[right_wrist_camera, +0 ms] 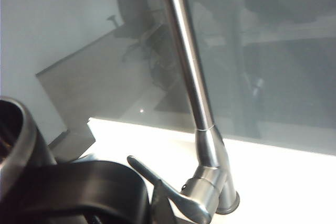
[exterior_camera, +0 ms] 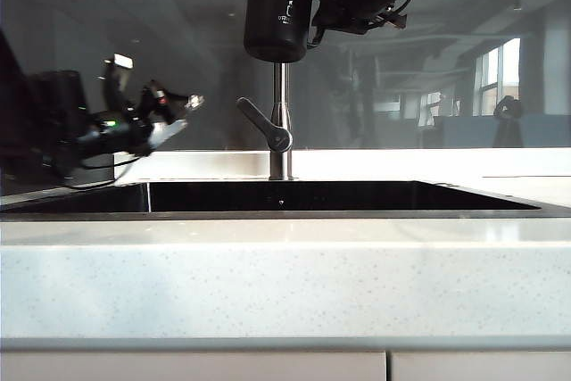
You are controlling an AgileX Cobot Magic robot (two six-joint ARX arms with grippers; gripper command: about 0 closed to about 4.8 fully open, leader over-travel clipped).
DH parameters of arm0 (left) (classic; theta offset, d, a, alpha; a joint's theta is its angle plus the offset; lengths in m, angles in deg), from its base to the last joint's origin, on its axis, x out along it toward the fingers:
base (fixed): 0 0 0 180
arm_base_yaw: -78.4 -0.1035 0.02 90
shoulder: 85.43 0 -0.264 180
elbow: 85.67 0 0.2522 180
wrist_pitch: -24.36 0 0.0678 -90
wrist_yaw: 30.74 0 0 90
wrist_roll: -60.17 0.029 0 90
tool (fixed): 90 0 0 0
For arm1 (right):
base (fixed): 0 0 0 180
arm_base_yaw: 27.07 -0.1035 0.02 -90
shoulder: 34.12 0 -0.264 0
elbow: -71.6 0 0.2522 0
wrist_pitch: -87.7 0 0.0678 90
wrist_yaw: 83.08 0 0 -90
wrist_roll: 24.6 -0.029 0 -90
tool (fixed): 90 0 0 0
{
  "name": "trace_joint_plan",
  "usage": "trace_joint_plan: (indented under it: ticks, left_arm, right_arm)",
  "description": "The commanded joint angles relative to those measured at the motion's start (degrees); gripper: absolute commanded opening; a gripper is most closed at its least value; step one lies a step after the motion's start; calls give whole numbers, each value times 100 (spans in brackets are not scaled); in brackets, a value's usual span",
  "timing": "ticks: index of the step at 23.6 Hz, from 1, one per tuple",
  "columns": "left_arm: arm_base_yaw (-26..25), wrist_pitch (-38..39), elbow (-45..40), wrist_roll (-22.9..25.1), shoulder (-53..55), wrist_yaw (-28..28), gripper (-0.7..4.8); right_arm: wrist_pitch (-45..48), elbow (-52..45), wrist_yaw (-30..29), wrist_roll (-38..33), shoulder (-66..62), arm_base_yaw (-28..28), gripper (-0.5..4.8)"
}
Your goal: Pick up the mug next to the sink, go to the faucet to get some water, pour the water into the sink, and finally put the mug back to its place.
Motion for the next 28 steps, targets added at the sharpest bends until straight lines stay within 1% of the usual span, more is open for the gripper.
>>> trace_joint_plan:
  ticks: [1,2,3,6,8,14,20,21,24,27,28]
  left_arm:
    - [162,-96,1261,-796,592,404,471]
    - [197,-48,1639,-901,774,420,471]
    - [256,76,1950,-890,909,428,471]
    - [345,514,2400,-772,1036,485,471]
    - [413,704,2481,-619,1034,516,471]
    - [555,1032,2564,-511,1034,645,467]
    - [649,1027,2575,-442,1032,662,466]
    - [660,1027,2575,-466,1032,702,466]
    - [708,960,2575,-518,1032,1073,453]
    - [715,813,2575,-629,1029,1233,424]
    - [713,741,2575,-636,1029,1279,424]
  right_arm:
    - [234,61,-46,-44,90,-13,-2]
    - [234,61,-50,-44,90,-13,-1]
    - [234,61,-50,-44,90,-13,-1]
    - [236,61,-50,-44,90,-13,-1]
    - [238,61,-50,-44,90,-11,-1]
    - [278,61,-50,-44,90,-13,-2]
    - [280,61,-46,-42,90,-11,-1]
    - [280,61,-46,-44,90,-11,-1]
    - [280,61,-46,-42,90,-11,-2]
    - [278,61,-44,-39,90,-9,-1]
    - [278,61,-44,-42,90,-9,-1]
